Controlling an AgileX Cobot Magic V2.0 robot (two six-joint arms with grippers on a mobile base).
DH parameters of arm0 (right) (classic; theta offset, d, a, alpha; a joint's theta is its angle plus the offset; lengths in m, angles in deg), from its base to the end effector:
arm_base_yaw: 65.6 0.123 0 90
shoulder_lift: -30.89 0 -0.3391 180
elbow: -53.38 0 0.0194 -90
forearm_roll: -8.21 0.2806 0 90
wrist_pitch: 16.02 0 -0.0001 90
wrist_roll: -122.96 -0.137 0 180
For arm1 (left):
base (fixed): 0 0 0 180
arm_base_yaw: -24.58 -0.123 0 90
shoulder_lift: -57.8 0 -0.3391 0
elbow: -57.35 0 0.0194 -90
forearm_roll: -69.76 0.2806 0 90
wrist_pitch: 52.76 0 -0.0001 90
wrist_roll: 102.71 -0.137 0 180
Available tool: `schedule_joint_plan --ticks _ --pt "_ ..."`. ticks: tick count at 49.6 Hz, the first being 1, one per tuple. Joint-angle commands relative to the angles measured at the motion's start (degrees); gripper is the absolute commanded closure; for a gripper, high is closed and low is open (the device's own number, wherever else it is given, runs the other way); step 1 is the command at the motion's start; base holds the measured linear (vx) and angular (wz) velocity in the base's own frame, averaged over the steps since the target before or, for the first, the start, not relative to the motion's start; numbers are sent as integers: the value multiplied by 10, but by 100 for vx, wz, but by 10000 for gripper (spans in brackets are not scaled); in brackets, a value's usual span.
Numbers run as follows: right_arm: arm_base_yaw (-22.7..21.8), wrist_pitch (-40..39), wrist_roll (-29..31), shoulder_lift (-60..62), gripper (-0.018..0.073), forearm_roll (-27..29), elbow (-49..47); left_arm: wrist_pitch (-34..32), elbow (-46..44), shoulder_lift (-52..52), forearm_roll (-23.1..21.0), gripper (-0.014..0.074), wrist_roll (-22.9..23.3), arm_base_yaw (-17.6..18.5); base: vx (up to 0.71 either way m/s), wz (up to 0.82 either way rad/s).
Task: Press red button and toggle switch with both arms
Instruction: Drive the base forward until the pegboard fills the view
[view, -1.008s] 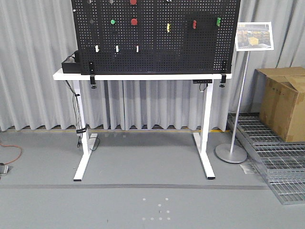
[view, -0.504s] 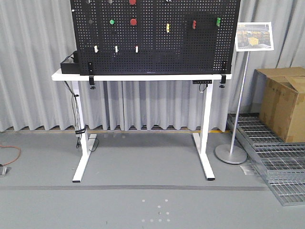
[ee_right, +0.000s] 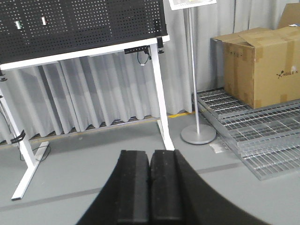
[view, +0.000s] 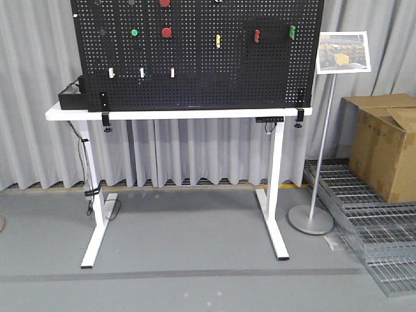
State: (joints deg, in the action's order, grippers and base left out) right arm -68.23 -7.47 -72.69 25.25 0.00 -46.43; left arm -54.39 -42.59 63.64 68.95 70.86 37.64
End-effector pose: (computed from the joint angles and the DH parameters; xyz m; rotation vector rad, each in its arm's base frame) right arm 0.0773 -0.0065 0.1857 0.1619 1.6380 0.0478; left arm 0.0755 -0.0175 0.2105 0.2385 1.4522 -0.1052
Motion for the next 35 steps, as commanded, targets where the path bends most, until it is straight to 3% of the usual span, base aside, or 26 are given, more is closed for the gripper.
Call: schedule_joint_plan --ticks 1,35 --pt "-4 -48 3 6 562 -7 7 -49 19 -9 -4 594 4 1 35 -2" --pt "-4 -48 3 6 562 -7 7 -49 19 -9 -4 594 4 1 47 4"
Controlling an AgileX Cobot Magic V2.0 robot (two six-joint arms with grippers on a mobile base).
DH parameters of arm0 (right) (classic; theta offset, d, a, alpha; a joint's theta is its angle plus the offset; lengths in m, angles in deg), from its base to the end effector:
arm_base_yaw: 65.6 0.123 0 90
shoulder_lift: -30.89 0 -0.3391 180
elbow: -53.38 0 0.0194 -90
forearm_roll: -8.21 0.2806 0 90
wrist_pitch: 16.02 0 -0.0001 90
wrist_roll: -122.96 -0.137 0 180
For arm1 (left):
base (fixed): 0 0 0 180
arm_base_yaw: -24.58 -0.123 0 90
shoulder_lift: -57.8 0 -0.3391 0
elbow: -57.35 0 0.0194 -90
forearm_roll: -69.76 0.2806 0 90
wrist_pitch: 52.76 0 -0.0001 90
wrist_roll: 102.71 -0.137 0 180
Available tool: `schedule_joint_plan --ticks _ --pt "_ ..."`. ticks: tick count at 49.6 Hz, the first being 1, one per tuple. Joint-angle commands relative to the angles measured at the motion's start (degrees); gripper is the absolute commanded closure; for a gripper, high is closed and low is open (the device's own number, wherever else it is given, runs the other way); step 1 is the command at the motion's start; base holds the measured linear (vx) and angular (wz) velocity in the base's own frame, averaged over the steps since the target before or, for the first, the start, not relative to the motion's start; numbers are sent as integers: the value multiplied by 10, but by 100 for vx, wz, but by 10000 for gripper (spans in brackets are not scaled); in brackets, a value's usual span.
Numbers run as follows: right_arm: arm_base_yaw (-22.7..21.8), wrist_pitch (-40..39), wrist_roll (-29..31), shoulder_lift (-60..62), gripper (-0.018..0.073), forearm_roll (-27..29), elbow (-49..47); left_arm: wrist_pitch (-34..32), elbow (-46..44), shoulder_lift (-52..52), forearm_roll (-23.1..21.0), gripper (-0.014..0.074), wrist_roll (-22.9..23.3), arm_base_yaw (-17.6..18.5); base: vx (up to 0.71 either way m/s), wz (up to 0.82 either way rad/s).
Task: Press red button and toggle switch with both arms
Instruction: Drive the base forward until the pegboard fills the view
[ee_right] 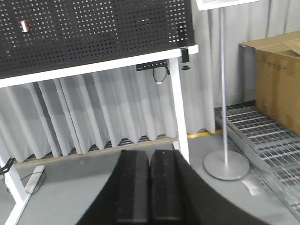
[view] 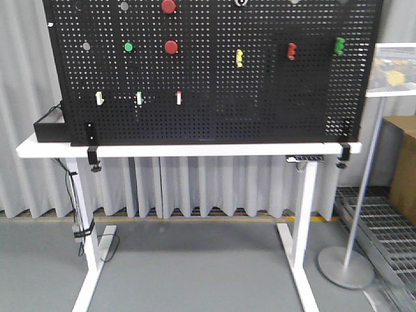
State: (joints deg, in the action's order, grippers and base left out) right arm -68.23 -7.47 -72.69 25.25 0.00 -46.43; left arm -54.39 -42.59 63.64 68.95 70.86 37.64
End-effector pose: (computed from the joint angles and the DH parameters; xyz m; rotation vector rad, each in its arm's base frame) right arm 0.0773 -0.0065 0.1857 0.1619 1.6380 0.0478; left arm 0.0755 -0.0175 0.2105 0.2385 1.4522 -0.1052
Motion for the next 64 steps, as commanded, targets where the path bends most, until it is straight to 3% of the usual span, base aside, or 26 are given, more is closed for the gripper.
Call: schedule_joint_plan --ticks 1,64 --pt "-4 -48 3 6 562 -7 7 -49 19 -9 -4 594 4 1 50 8" --pt "-4 -48 3 6 562 -7 7 -49 19 -9 -4 594 4 1 44 3"
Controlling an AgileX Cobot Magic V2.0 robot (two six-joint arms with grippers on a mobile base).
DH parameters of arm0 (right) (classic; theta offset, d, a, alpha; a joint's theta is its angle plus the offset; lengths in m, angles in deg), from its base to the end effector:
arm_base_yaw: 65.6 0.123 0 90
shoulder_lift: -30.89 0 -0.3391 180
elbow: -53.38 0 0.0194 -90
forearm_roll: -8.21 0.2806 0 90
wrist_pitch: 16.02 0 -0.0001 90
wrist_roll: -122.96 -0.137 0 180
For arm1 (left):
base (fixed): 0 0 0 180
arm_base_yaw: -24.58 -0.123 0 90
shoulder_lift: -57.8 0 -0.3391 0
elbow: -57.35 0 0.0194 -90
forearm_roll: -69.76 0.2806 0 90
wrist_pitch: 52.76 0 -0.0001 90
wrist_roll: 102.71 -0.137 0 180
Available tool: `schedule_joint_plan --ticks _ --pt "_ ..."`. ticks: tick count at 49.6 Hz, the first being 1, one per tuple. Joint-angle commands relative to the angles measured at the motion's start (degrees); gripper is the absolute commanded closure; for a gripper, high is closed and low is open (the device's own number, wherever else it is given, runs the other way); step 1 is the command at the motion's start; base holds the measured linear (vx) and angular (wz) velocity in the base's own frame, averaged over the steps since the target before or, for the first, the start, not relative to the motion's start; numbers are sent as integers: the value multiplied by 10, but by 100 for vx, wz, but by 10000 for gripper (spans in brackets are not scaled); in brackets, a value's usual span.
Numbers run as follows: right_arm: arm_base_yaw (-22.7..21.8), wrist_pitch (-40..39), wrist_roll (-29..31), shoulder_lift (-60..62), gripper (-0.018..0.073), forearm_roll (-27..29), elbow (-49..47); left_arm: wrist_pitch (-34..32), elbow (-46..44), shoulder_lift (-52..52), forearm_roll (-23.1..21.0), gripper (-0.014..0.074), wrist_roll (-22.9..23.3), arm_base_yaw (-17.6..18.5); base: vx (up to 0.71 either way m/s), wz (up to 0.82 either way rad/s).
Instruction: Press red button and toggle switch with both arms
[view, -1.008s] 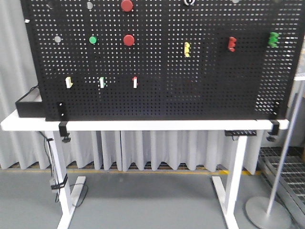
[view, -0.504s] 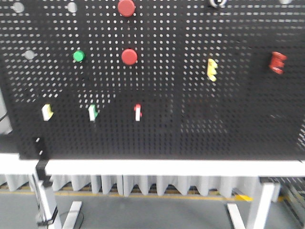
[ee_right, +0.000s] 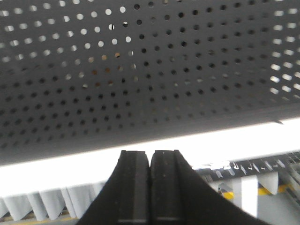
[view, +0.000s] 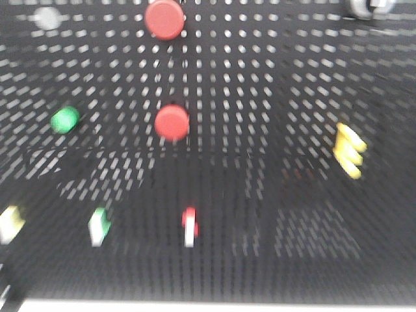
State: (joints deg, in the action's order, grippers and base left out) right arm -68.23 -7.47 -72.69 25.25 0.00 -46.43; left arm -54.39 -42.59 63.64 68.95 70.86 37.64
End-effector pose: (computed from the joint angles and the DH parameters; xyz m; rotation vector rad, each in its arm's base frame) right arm 0.0773 -0.0065 0.1857 0.1619 1.6380 0.0478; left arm 0.0755 -0.0175 0.2105 0.2385 1.4522 -0.1052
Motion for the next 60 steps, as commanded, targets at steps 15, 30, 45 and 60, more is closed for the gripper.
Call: schedule_joint_plan --ticks 15,30,45,60 --pt "-4 -48 3 6 562 -7 7 -49 19 -9 -4 594 4 1 21 1" --pt "-4 -48 3 6 562 -7 7 -49 19 -9 -4 594 4 1 4 0" --pt "-4 -48 3 6 562 -7 7 -49 19 -9 -4 594 4 1 0 0" --pt "-4 -130 -18 6 562 30 -38 -164 -5 -9 -4 594 93 1 0 0"
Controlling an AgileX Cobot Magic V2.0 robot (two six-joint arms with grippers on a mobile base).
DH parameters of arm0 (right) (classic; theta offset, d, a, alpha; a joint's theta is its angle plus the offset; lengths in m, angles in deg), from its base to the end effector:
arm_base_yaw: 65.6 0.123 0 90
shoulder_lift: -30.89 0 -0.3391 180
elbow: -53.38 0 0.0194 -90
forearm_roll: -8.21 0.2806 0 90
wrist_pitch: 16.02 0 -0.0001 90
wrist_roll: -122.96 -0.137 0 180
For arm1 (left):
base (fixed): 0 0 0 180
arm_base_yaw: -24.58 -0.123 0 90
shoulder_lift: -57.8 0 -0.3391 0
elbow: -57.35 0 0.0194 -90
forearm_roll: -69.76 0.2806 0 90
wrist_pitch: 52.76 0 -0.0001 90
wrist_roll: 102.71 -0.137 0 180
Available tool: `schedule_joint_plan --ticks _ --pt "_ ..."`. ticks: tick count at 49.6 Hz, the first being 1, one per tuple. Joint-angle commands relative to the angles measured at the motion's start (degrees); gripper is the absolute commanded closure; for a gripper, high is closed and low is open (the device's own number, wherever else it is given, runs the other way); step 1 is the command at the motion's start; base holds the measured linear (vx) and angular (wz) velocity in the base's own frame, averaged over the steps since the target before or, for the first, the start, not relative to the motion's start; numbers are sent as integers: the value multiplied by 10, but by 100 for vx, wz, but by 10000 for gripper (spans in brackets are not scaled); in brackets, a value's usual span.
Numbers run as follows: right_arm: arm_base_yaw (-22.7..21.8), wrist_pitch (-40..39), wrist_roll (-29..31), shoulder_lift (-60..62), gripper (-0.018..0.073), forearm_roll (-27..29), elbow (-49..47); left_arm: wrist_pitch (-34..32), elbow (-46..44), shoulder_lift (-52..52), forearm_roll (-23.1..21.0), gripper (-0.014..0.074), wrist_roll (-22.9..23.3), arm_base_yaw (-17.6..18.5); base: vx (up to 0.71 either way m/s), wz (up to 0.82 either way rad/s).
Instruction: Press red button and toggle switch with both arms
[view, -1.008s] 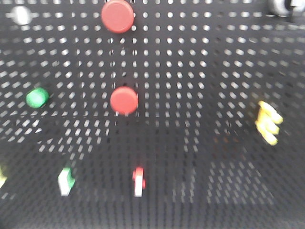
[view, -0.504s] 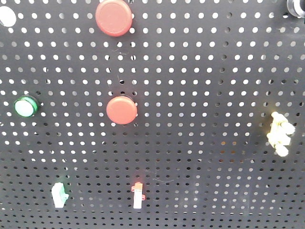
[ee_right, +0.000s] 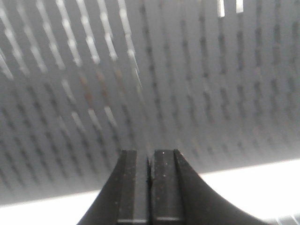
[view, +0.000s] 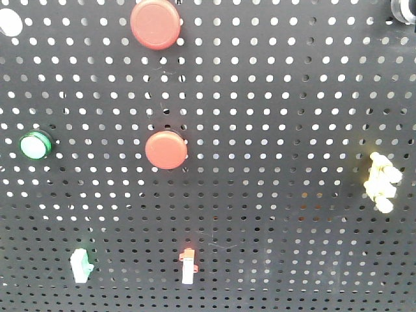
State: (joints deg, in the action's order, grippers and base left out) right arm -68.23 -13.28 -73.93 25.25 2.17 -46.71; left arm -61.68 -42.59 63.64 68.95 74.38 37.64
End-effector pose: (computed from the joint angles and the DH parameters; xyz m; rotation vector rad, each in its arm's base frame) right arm 0.0776 -0.0043 0.2015 0.1850 1.5306 0.1101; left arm 0.0728 -0.0166 0.2277 0.1757 1.3338 -0.1600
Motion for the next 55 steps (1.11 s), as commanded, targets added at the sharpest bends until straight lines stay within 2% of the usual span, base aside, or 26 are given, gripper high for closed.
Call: schedule_joint_plan --ticks 1,3,6,10,16,19,25,34,39,42,46,50,52,55 --pt "-4 -68 -3 6 562 4 -52 -88 -12 -9 -4 594 70 1 0 0" --pt "-4 -57 5 5 562 -7 -84 -67 -42 -8 -3 594 102 1 0 0" --pt "-4 -34 22 -5 562 -26 -148 -27 -90 -1 8 594 117 1 0 0" --pt "-4 9 45 -44 562 -45 -251 40 -186 33 47 594 106 2 0 0" --pt "-4 88 90 -138 562 -38 -391 110 -344 138 90 594 76 2 0 0" --pt "-4 119 95 -185 562 -19 -461 130 -409 199 91 594 69 2 0 0" --pt "-4 151 92 -250 562 25 -539 155 -532 291 86 594 69 2 0 0" --pt "-4 138 90 -287 562 92 -569 184 -632 359 76 594 70 2 0 0" --pt "-4 143 97 -288 562 118 -569 200 -652 387 14 594 47 10 0 0" --pt "-4 151 112 -289 562 124 -569 204 -657 406 -43 594 -7 29 0 0" --pt "-4 164 142 -289 562 124 -569 215 -667 435 -162 594 -114 67 0 0" --pt "-4 174 176 -290 562 124 -568 236 -685 466 -277 594 -252 115 0 0" --pt "-4 179 188 -291 562 124 -568 247 -699 482 -348 594 -336 145 0 0" --pt "-4 183 197 -293 562 124 -568 258 -718 506 -423 594 -430 177 0 0"
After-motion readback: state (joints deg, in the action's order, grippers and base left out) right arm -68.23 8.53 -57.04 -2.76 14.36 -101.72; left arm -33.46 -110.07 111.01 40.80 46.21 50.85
